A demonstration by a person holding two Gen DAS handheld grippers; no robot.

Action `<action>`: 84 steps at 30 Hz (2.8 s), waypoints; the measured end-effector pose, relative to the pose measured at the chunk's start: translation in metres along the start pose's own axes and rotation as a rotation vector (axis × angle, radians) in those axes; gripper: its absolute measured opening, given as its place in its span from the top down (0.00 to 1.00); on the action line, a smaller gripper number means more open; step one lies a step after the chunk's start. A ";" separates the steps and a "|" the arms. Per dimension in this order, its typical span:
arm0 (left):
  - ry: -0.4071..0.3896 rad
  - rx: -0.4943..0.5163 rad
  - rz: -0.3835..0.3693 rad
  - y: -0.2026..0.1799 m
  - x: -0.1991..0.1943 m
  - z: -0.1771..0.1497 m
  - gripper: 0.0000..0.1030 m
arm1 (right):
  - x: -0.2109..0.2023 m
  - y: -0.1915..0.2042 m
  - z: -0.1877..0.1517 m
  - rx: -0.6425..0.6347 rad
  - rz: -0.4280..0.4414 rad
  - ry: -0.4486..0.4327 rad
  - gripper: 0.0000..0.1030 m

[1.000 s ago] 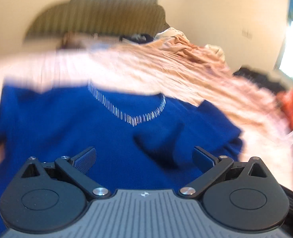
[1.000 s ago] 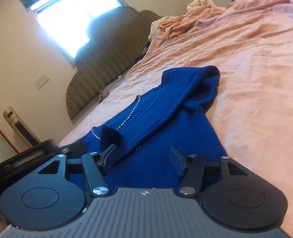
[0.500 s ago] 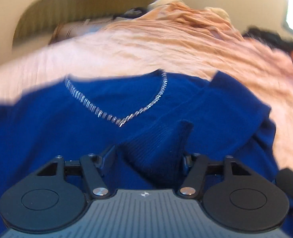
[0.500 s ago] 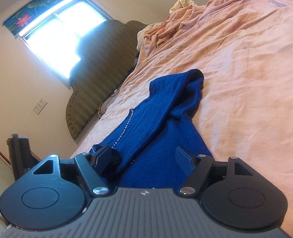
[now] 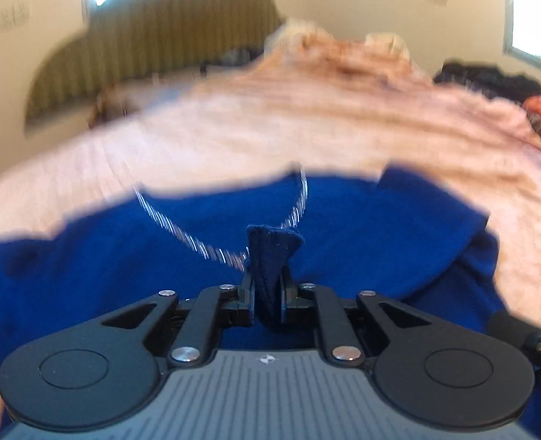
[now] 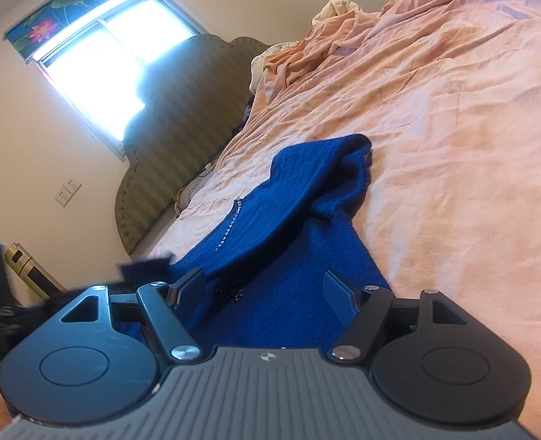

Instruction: Fold small clothes

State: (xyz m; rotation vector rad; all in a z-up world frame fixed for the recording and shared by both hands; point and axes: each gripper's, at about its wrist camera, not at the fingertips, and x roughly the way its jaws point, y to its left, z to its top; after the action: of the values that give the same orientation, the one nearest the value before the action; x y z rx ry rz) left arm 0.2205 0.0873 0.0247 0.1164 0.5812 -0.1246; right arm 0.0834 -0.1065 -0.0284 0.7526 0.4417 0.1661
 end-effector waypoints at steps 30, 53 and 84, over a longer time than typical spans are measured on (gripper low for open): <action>-0.186 -0.274 0.249 0.134 -0.062 -0.008 0.27 | 0.002 0.004 -0.001 -0.043 -0.031 0.007 0.27; -0.326 -0.692 -0.168 0.224 -0.125 -0.099 0.18 | 0.131 0.074 0.006 -0.663 -0.261 0.232 0.03; -0.437 -1.893 -0.248 0.415 -0.084 -0.320 0.70 | 0.136 0.081 0.008 -0.668 -0.266 0.235 0.02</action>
State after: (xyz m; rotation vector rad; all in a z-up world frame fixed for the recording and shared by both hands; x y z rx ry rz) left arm 0.0404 0.5498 -0.1633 -1.7796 0.0877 0.1939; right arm 0.2095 -0.0122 -0.0120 0.0139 0.6589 0.1399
